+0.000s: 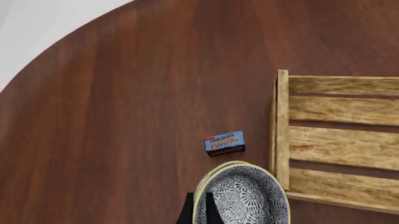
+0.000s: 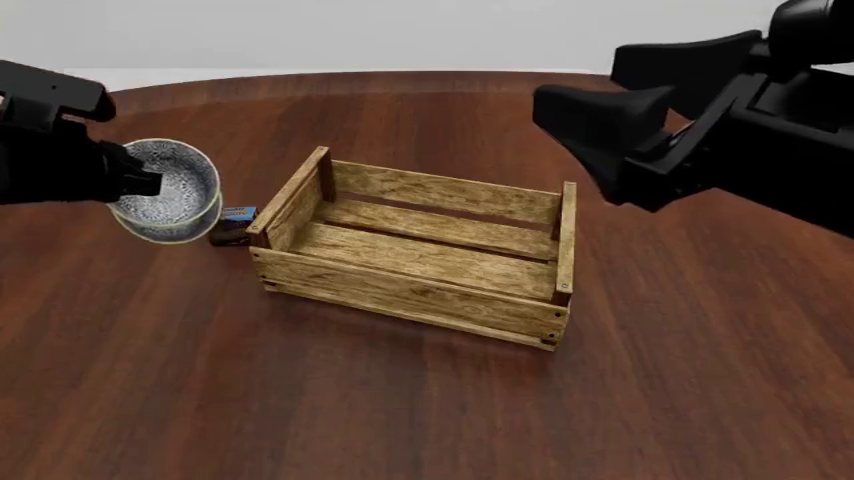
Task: Stack the right bowl on the left bowl and place them in the tray.
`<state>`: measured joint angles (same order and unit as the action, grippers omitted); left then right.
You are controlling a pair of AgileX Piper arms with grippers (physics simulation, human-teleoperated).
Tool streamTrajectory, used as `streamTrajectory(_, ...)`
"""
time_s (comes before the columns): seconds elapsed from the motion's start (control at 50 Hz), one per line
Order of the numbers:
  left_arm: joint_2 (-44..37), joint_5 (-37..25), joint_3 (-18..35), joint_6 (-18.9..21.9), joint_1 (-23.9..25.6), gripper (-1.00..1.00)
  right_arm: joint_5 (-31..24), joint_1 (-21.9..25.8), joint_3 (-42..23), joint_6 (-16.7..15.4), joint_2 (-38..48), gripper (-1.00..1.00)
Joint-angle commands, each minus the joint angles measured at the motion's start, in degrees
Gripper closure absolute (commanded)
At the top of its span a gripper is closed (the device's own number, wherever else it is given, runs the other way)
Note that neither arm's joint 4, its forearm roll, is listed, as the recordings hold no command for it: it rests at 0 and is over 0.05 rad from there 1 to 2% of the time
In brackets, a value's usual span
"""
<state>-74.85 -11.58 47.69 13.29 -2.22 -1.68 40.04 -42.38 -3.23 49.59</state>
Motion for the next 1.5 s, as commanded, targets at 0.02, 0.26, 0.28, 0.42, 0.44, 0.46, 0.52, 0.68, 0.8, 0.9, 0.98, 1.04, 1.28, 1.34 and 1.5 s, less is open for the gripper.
streamTrajectory(0.02,3.5,-4.5,4.4,-0.8,1.4,1.0,-1.3,-0.2,0.0,-0.1,-2.1,-1.0)
streamTrajectory(0.26,4.5,-8.8,10.6,-1.2,4.6,1.0,-2.2,-0.7,0.0,-0.2,-3.3,-1.0)
streamTrajectory(0.28,4.4,-9.0,11.1,-1.3,5.1,1.0,-2.4,-0.7,0.0,-0.2,-3.5,-1.0)
streamTrajectory(0.42,3.2,-10.3,13.9,-1.6,7.2,1.0,-2.9,-0.8,-0.1,-0.3,-4.2,-1.0)
streamTrajectory(0.44,3.1,-10.5,14.2,-1.8,7.5,1.0,-2.9,-0.7,-0.1,-0.3,-4.1,-1.0)
streamTrajectory(0.46,2.6,-11.5,15.7,-2.4,8.5,1.0,-2.9,-0.7,-0.1,-0.3,-4.1,-1.0)
streamTrajectory(0.52,1.6,-11.8,16.8,-3.3,10.1,1.0,-3.0,-0.7,-0.2,-0.3,-4.1,-1.0)
streamTrajectory(0.68,-1.0,-13.3,20.2,-4.5,13.1,1.0,-3.2,-0.7,-0.2,-0.4,-4.1,-1.0)
streamTrajectory(0.8,-3.7,-13.8,22.4,-6.6,15.5,1.0,-3.5,-1.0,-0.4,-0.4,-4.6,-1.0)
streamTrajectory(0.9,-5.7,-14.2,24.0,-7.9,17.2,1.0,-3.7,-1.3,-0.4,-0.4,-5.0,-1.0)
streamTrajectory(0.98,-7.9,-14.1,25.7,-9.2,19.2,1.0,-3.8,-1.4,-0.5,-0.2,-5.3,-1.0)
streamTrajectory(1.04,-9.6,-14.2,26.9,-10.2,20.5,1.0,-3.9,-1.4,-0.5,-0.2,-5.4,-1.0)
streamTrajectory(1.28,-14.7,-13.4,29.6,-12.1,23.3,1.0,-4.5,-1.2,-0.5,0.0,-6.4,-1.0)
streamTrajectory(1.34,-15.1,-13.6,30.2,-12.1,23.6,1.0,-4.5,-1.0,-0.5,0.0,-6.4,-1.0)
streamTrajectory(1.5,-18.0,-13.1,31.7,-12.6,24.6,1.0,-4.5,-1.1,-0.4,0.0,-6.2,-1.0)
